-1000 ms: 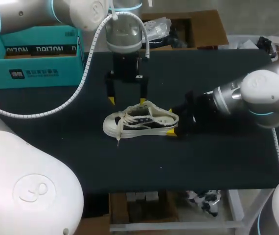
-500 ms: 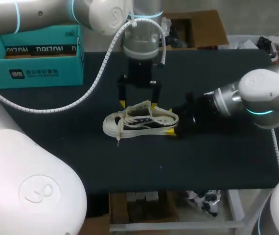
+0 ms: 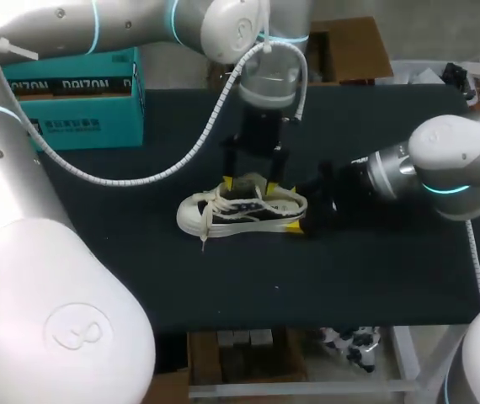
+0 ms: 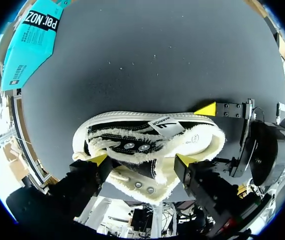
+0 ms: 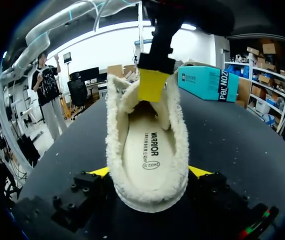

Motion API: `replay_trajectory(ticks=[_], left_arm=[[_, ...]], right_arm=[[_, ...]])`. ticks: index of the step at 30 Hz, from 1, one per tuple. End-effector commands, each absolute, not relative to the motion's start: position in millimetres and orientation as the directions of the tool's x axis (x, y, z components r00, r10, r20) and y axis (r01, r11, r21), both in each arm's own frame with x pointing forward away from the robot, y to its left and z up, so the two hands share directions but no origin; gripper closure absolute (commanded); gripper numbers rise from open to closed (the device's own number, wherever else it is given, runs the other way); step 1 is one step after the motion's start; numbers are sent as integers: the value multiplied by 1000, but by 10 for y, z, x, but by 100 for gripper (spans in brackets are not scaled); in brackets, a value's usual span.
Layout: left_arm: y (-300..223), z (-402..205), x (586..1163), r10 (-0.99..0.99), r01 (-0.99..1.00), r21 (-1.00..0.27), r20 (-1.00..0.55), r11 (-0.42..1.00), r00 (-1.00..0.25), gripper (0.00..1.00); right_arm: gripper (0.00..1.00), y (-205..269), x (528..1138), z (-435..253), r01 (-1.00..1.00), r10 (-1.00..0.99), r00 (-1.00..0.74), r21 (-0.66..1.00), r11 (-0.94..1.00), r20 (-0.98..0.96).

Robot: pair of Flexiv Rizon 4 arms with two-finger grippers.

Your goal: Open the shoe tongue, take the insole out of the shoe, put the insole back into the shoe, and pack the shoe into the shoebox

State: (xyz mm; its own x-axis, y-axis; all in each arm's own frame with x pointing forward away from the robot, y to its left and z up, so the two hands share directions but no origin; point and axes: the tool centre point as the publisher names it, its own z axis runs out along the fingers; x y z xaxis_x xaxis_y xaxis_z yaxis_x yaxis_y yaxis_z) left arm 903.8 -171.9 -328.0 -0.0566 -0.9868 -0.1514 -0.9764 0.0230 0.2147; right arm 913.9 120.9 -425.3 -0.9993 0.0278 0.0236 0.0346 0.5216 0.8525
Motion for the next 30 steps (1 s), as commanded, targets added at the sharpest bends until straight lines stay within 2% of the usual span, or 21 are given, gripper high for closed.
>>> replay_trajectory(ticks=[1,3,5,7,9,11,18,25,30], left_arm=[[-1715,-3303,9073,-980,-959,284,-183,22,-77,25],[-1691,-3289,9051,-978,-956,292,-189,26,-84,35],[-1675,-3278,9033,-978,-953,301,-184,36,-95,51],[-1660,-3266,9018,-979,-951,307,-178,41,-100,63],[-1647,-3256,9005,-979,-950,309,-178,42,-101,85],[-1637,-3251,8991,-979,-950,308,-178,42,-101,100],[-1513,-3191,8946,-989,-965,262,-130,28,-64,100],[-1079,-3071,8778,-1000,-986,167,4,-18,19,100],[-823,-3127,8735,-996,-986,158,63,-56,67,100]], right_arm=[[100,1216,9176,-4310,33,28,-999,855,518,22],[100,1216,9176,-4310,33,28,-999,855,518,22],[100,1216,9176,-4310,33,28,-999,855,518,22],[100,1216,9176,-4310,33,28,-999,855,518,22],[100,1216,9176,-4310,33,28,-999,855,518,22],[100,1216,9176,-4310,33,28,-999,855,518,22],[100,1216,9176,-4310,33,28,-999,855,518,22],[100,1216,9176,-4310,33,28,-999,855,518,22],[100,1216,9176,-4310,33,28,-999,855,518,22]])
